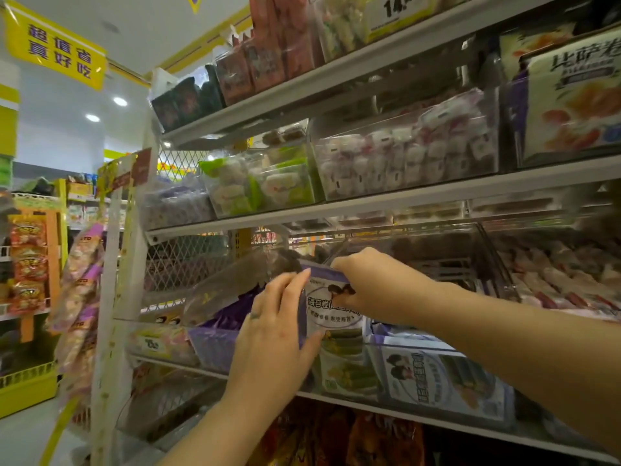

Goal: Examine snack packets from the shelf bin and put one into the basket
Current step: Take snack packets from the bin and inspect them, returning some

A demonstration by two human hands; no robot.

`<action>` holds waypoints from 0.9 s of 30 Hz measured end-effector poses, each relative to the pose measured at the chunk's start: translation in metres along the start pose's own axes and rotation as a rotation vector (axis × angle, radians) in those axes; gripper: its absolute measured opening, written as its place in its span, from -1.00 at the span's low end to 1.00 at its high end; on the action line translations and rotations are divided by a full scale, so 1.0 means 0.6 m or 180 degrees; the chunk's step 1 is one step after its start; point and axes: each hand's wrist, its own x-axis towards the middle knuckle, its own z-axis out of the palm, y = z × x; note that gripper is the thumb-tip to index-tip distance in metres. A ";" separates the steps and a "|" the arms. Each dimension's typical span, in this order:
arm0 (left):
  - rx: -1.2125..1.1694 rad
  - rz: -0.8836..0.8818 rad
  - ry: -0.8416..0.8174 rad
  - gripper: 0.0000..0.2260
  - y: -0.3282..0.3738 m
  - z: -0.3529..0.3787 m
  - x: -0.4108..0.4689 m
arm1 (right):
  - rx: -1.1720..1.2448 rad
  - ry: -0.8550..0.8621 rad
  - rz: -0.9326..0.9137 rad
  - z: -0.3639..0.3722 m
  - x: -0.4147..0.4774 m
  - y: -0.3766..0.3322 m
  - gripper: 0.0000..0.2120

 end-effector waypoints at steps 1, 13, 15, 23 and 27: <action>0.0102 0.0102 -0.0102 -0.22 0.001 0.000 0.007 | -0.0028 -0.0022 0.0010 0.003 0.000 0.001 -0.76; 0.1101 0.1190 -0.0665 -0.22 -0.005 -0.032 0.100 | 0.0542 -0.1076 0.0322 -0.042 -0.006 0.029 -0.66; 0.1032 0.1168 -0.0804 -0.34 -0.008 -0.034 0.097 | 0.0581 -0.1177 0.0299 -0.034 -0.007 0.024 -0.65; 0.0632 0.0956 -0.0108 -0.44 -0.002 -0.023 0.043 | 0.0758 -0.0887 0.0368 -0.007 -0.021 0.000 -0.74; 0.0617 0.0818 0.0248 -0.43 -0.006 -0.014 0.023 | 0.0655 -0.0499 0.0141 -0.006 -0.033 -0.007 -0.82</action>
